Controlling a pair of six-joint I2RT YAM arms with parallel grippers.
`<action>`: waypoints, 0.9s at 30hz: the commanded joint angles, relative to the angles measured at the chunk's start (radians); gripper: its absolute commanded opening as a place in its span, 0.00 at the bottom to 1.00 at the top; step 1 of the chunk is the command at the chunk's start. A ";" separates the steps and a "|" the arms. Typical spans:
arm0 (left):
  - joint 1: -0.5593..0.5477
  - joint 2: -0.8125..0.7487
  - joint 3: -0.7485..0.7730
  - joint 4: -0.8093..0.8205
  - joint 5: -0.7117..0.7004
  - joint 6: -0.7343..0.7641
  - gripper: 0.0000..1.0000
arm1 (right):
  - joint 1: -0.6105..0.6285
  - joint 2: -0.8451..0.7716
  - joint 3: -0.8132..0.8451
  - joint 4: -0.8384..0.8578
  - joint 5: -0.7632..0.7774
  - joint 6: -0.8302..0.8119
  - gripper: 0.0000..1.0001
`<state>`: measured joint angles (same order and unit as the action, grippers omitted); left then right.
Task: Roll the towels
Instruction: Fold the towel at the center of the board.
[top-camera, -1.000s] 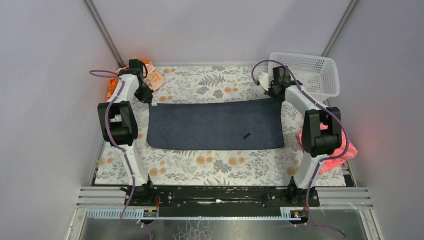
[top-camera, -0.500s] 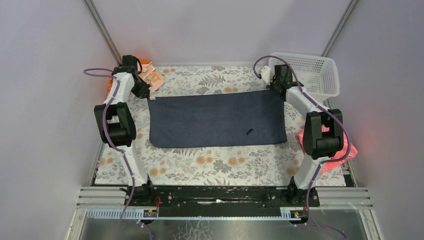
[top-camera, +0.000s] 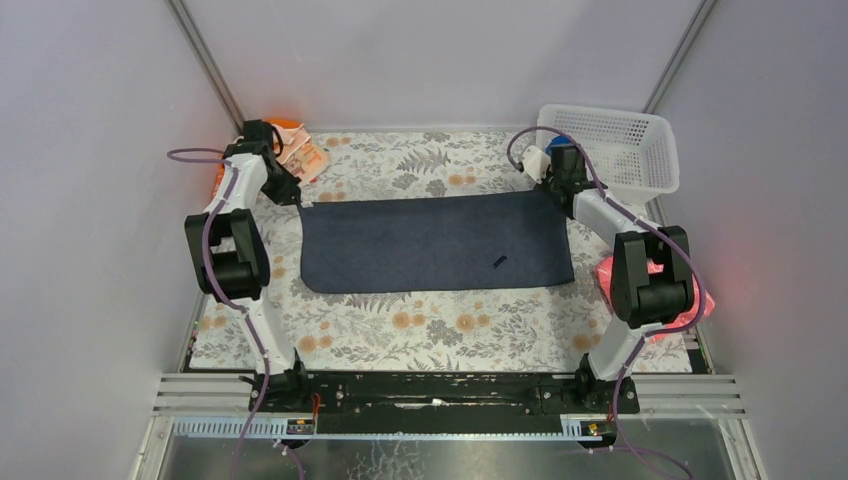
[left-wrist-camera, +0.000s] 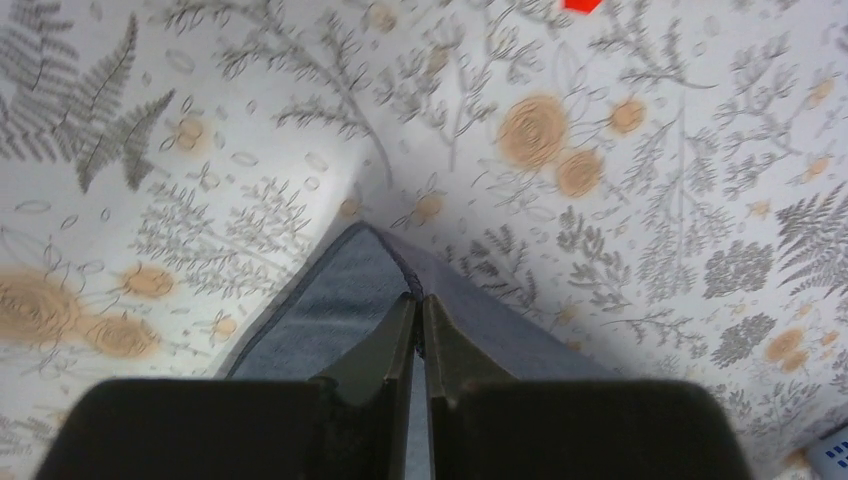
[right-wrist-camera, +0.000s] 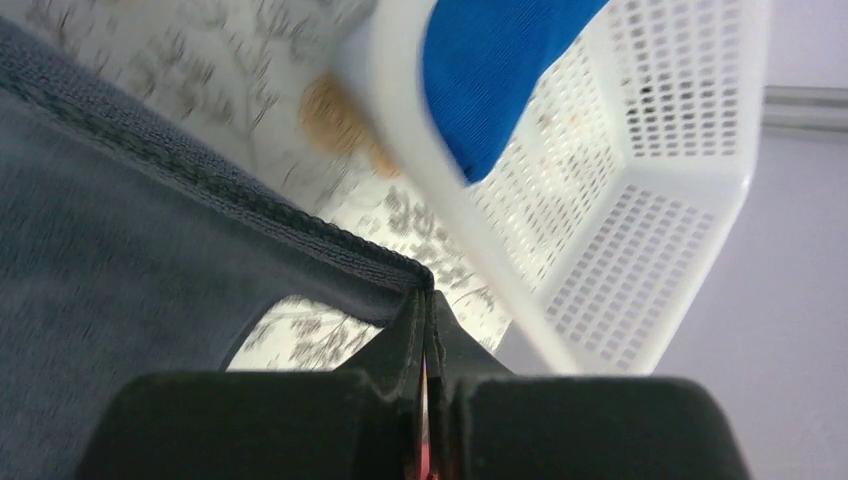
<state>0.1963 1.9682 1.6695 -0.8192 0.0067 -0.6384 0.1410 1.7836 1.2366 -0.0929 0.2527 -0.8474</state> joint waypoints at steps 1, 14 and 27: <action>0.029 -0.084 -0.079 0.047 0.018 -0.015 0.04 | -0.010 -0.116 -0.109 0.121 0.028 -0.030 0.00; 0.037 -0.307 -0.392 0.094 0.013 -0.017 0.04 | -0.010 -0.262 -0.304 0.261 0.156 0.119 0.00; 0.064 -0.549 -0.770 0.172 0.092 -0.063 0.05 | -0.009 -0.415 -0.495 0.222 0.110 0.153 0.00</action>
<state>0.2428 1.4918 0.9634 -0.7177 0.0853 -0.6777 0.1410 1.4452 0.7677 0.0998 0.3473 -0.6952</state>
